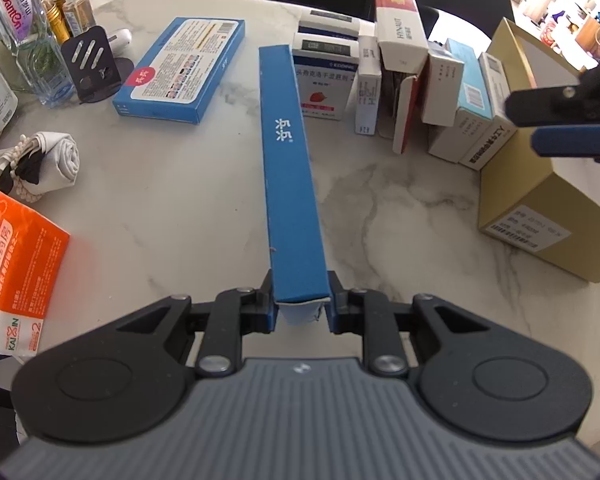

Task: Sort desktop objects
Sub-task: 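Grasp the blue box with the right tool while the left tool opens, then carry the blue box with the right tool into the shoe box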

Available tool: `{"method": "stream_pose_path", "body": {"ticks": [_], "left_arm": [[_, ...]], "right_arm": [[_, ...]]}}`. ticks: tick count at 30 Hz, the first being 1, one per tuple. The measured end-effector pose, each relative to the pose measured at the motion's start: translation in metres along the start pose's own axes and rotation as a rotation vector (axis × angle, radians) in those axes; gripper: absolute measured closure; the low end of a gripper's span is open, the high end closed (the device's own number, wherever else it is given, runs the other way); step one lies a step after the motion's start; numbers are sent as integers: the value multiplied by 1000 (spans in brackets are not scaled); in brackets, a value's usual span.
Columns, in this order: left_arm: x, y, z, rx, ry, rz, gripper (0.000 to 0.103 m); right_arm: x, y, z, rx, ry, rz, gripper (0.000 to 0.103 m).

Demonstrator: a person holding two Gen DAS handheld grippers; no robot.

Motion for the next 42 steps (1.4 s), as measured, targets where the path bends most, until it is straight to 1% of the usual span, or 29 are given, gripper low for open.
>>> {"method": "stream_pose_path", "body": {"ticks": [1, 5, 6, 8, 10, 14, 19, 20, 24, 26, 30, 34, 36, 37, 38, 40, 41, 42], "left_arm": [[0, 0, -1, -2, -6, 1, 80], [0, -2, -4, -8, -29, 4, 61], [0, -3, -5, -10, -34, 4, 60], [0, -4, -7, -13, -46, 6, 53], [0, -5, -8, -16, -57, 7, 50], [0, -7, -12, -23, -80, 10, 40], [5, -10, -16, -24, -99, -2, 40], [7, -11, -18, -28, -95, -3, 40], [18, -15, -20, -37, -72, -28, 38], [26, -17, -20, -31, -69, -50, 38], [35, -21, -20, -30, -59, -60, 38], [42, -21, -20, -29, -64, -74, 38], [46, -21, -19, -29, -66, -81, 38], [47, -21, -19, -28, -67, -86, 38], [49, -21, -19, -27, -69, -92, 37], [53, -21, -19, -26, -73, -103, 34], [54, -21, -19, -25, -75, -108, 32], [56, -21, -19, -24, -76, -113, 31]], "right_arm": [[2, -1, 2, 6, -1, -5, 58], [6, -6, 8, 25, -14, -20, 58], [7, -6, 9, 30, -17, -22, 58], [9, -8, 13, 41, -19, -25, 58], [13, -9, 17, 51, -17, -32, 58], [27, -10, 30, 78, -6, -69, 58], [52, -11, 56, 128, 16, -154, 58], [57, -12, 61, 137, 17, -175, 58], [72, -11, 77, 161, 40, -188, 59], [78, -11, 82, 164, 42, -203, 62], [84, -9, 96, 187, 19, -206, 62], [86, -7, 117, 213, -18, -213, 62], [84, -8, 124, 220, -50, -221, 64], [83, -8, 127, 223, -67, -225, 70], [81, -8, 130, 226, -85, -229, 71], [79, -10, 129, 221, -88, -229, 73], [78, -10, 128, 222, -95, -231, 79], [77, -10, 127, 223, -104, -232, 78]]}}
Point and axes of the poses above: each gripper's, at about its wrist camera, not at the fingertips, and z roughly the way its jaws point, x to its left, y to its top, the point moved 5 cm from there along z, roughly the way its jaws point, and after that the axes turned 10 degrees about y, right-handed, at the moved point
